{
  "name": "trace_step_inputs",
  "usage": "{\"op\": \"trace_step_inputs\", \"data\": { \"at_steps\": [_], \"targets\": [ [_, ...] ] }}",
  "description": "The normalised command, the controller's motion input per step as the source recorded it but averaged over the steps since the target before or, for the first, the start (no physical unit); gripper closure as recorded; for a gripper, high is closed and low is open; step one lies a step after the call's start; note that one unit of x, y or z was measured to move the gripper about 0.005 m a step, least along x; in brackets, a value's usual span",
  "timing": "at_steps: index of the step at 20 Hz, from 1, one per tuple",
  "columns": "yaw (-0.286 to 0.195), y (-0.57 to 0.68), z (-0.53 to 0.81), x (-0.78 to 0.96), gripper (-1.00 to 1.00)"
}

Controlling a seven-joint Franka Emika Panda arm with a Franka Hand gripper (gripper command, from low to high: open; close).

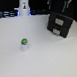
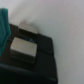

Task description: Open the kcup holder, insert the kcup into the holder, and close the kcup holder

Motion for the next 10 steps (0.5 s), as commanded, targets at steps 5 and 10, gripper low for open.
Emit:
{"op": "trace_step_inputs", "data": {
  "at_steps": [5,10],
  "targets": [
    [-0.164,0.67,-0.18,-0.28,-1.0],
    [-0.16,0.61,-0.22,-0.29,-1.0]
  ]
}}
